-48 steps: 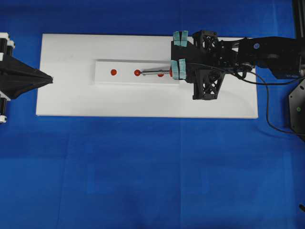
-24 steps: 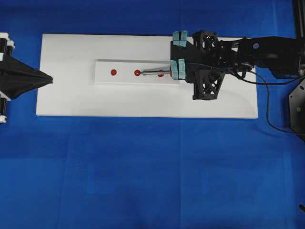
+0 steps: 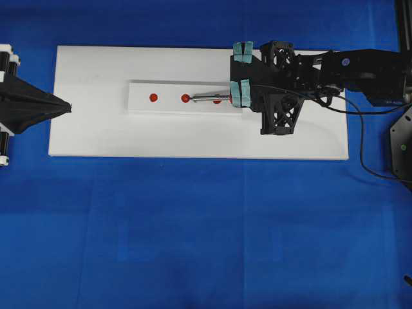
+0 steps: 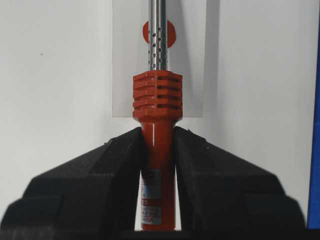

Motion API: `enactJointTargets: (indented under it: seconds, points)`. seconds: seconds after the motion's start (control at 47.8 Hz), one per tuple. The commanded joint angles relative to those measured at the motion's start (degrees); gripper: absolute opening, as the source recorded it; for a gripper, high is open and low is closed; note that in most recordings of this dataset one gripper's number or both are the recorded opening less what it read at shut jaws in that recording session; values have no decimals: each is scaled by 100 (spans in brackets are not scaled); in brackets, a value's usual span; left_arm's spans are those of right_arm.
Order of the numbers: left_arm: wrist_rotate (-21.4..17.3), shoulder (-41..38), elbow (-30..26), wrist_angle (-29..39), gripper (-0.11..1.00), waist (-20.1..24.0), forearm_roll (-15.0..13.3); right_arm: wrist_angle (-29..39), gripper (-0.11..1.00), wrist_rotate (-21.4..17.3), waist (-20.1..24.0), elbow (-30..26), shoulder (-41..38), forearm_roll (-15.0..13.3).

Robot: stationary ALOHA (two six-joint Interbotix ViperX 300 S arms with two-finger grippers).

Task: Touch the tip of the soldering iron to the mark.
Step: 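Lift the iron off the middle dot and move it rightward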

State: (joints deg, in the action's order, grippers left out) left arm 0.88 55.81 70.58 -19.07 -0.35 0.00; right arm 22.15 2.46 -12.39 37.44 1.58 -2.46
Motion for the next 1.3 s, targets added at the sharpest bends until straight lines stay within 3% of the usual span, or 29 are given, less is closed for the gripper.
enactJointTargets:
  seconds: [0.0,0.586,1.026,1.277]
  points:
    - [9,-26,-62,-53,0,-9,9,53,6,-9,9,-176,167,9]
    - [9,-9,-62,-53,0,-9,18,1099,6,9,9,-747,1274,-44]
    - [9,0,-70,-53,0,-9,9,1107,6,9,9,-694,1283,-44]
    - [9,-18,-62,-53,0,-9,9,1143,6,9,0,-343,1635,-44]
